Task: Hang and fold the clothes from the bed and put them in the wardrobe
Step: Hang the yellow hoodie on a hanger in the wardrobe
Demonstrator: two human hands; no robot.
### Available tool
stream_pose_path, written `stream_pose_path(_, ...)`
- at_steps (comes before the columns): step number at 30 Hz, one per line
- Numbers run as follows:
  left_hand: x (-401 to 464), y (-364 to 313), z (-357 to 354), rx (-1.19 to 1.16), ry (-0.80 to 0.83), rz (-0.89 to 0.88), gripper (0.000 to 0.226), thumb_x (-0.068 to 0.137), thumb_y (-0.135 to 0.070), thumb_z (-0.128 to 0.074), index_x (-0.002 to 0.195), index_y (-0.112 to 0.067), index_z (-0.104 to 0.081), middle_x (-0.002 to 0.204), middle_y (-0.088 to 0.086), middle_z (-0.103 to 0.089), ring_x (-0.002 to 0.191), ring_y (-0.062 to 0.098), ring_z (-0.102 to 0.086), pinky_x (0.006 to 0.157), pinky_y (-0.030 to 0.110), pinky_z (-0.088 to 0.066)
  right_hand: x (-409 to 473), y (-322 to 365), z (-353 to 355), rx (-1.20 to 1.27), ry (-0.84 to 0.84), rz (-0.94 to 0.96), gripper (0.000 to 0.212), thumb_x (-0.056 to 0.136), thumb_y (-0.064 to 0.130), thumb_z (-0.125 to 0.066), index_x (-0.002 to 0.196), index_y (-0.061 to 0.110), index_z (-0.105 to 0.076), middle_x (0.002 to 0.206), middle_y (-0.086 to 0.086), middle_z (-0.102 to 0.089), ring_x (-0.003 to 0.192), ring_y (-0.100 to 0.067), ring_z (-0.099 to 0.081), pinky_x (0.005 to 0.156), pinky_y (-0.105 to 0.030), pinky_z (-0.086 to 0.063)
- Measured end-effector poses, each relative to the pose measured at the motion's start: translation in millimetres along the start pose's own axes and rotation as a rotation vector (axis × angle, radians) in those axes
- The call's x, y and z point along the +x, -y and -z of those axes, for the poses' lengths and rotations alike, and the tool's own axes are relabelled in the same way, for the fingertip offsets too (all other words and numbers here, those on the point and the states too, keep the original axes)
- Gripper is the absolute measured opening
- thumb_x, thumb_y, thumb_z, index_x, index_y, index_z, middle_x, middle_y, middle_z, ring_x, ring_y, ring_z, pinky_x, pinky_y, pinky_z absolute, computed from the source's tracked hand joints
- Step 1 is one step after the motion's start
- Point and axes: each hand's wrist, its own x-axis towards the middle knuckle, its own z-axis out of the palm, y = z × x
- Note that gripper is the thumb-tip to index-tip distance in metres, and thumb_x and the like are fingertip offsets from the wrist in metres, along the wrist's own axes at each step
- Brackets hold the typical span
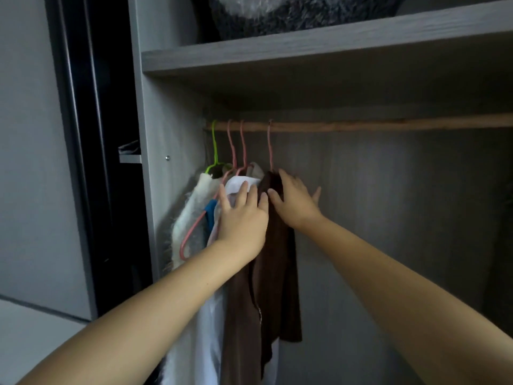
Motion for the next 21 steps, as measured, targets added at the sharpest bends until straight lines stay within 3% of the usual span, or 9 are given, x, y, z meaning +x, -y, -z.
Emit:
stream_pose_path(3, -18.9, -34.9, 0.9, -0.133, -0.162, -0.151, 0.062, 0.087, -0.017, -0.051, 0.146, -0.019, -0.032, 0.157, 0.011, -0.020, 0.147, 0.026, -0.008, 0.111, 0.062, 0.007, -43.7, -30.9, 11.0, 0.008, -0.054, -0.019, 0.058, 0.100, 0.031, -0.037, 0.152, 0.020, -0.014, 0.160, 0.001, -0.014, 0.148, -0.014, -0.003, 0.115, -0.058, 0.006)
stream_pose_path(6, -49.7, -86.1, -7.8, -0.356, -0.215, -0.276, 0.047, 0.081, -0.016, -0.059, 0.128, -0.018, -0.056, 0.146, 0.010, -0.043, 0.140, 0.026, -0.031, 0.113, 0.061, -0.011, -108.1, -75.5, 19.4, -0.003, -0.084, -0.126, 0.056, 0.099, 0.024, -0.041, 0.151, 0.019, -0.021, 0.158, 0.001, -0.020, 0.147, -0.014, -0.009, 0.118, -0.052, 0.000)
stream_pose_path(10, -101.4, -163.8, -23.8, -0.651, -0.023, -0.382, 0.041, 0.086, -0.016, -0.055, 0.127, -0.015, -0.058, 0.136, 0.009, -0.052, 0.130, 0.027, -0.044, 0.112, 0.053, -0.024, -225.8, -146.5, 36.4, -0.006, -0.050, -0.366, 0.048, 0.095, 0.018, -0.046, 0.143, 0.014, -0.038, 0.147, -0.007, -0.041, 0.136, -0.024, -0.036, 0.113, -0.040, -0.027)
stream_pose_path(14, -164.4, -247.8, -31.2, -0.890, 0.153, -0.466, 0.035, 0.083, -0.008, -0.057, 0.117, -0.011, -0.065, 0.113, 0.010, -0.062, 0.106, 0.033, -0.056, 0.087, 0.041, -0.044, -366.2, -193.2, 63.2, 0.002, 0.003, -0.675, 0.032, 0.091, 0.011, -0.046, 0.120, 0.014, -0.061, 0.115, -0.010, -0.065, 0.104, -0.028, -0.061, 0.091, -0.037, -0.048)
stream_pose_path(18, -230.4, -333.0, -13.7, -1.040, 0.321, -0.653, 0.030, 0.088, -0.007, -0.052, 0.113, -0.012, -0.067, 0.103, 0.007, -0.064, 0.103, 0.028, -0.056, 0.081, 0.044, -0.049, -492.3, -206.7, 94.6, -0.009, 0.067, -0.916, 0.027, 0.090, 0.014, -0.043, 0.104, 0.020, -0.066, 0.088, 0.003, -0.071, 0.082, -0.024, -0.068, 0.081, -0.037, -0.054)
stream_pose_path(21, -278.8, -390.1, 21.0, -1.102, 0.375, -0.800, 0.025, 0.087, -0.008, -0.052, 0.105, -0.015, -0.069, 0.095, 0.004, -0.065, 0.094, 0.026, -0.059, 0.072, 0.039, -0.051, -568.7, -210.1, 128.4, -0.081, 0.084, -1.052, 0.026, 0.089, 0.016, -0.044, 0.098, 0.020, -0.067, 0.088, -0.001, -0.072, 0.084, -0.028, -0.066, 0.081, -0.039, -0.053)
